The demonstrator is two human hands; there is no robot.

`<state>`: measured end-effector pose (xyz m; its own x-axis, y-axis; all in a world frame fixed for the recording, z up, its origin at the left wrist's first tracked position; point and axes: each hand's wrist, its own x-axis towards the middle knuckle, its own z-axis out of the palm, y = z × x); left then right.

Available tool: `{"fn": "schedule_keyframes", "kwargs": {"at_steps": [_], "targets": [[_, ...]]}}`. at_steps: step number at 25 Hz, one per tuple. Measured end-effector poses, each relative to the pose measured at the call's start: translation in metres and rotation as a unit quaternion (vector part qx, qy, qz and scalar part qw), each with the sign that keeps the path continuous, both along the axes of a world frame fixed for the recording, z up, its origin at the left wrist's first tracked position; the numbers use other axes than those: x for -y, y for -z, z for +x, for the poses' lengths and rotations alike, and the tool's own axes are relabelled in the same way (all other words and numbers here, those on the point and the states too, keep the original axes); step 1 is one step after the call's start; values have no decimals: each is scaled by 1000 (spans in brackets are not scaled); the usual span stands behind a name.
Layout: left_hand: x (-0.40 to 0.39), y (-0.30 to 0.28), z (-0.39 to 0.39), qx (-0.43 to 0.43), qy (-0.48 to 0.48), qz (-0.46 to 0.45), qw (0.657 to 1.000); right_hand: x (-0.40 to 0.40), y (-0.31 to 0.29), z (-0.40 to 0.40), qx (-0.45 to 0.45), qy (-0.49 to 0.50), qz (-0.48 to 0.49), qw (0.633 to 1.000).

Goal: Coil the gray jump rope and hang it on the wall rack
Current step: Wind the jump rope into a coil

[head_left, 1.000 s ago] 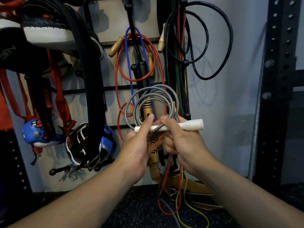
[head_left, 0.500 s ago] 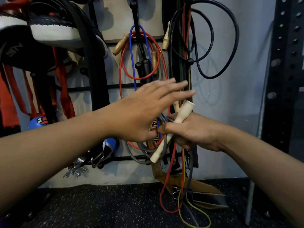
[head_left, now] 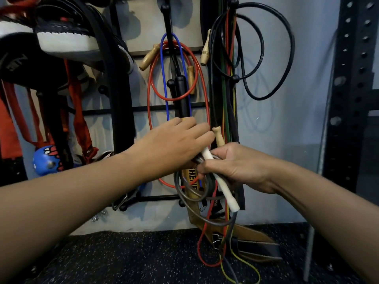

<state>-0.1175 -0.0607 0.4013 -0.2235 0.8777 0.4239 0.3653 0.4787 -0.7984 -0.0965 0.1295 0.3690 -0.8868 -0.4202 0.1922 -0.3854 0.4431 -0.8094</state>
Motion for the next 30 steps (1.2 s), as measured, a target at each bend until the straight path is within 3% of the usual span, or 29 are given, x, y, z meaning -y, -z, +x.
{"fn": "schedule_keyframes", "kwargs": {"at_steps": [7, 9, 11, 13, 15, 19, 21, 23, 25, 28, 30], "targets": [[-18, 8, 15, 68, -183, 26, 980, -1, 7, -1, -75, -39, 78, 993], [-20, -2, 11, 172, -192, 8, 966, -1, 10, -3, -93, -46, 78, 992], [-12, -10, 9, 357, -170, 12, 918, -2, 10, -2, -97, -51, 76, 991], [-4, -10, 8, 449, -146, 24, 881, -8, 8, -1, -123, -29, 86, 988], [4, -7, 8, 456, -145, 25, 878, -19, 3, -1, -125, 4, 86, 988], [34, -16, 8, 374, -185, 18, 908, -58, 0, -10, -58, 41, 54, 996], [50, -16, 3, 348, -194, 65, 915, -75, 4, -13, -27, 73, 10, 997], [63, -9, -3, 366, -161, 178, 899, -80, 14, -15, 5, 96, -40, 995], [63, 3, -9, 410, -92, 331, 845, -72, 25, -16, 25, 88, -87, 992], [40, 25, -10, 485, 30, 527, 697, -40, 43, -16, 39, 40, -179, 982], [19, 37, -7, 503, 104, 601, 613, -14, 53, -18, 43, 10, -227, 973]]}}
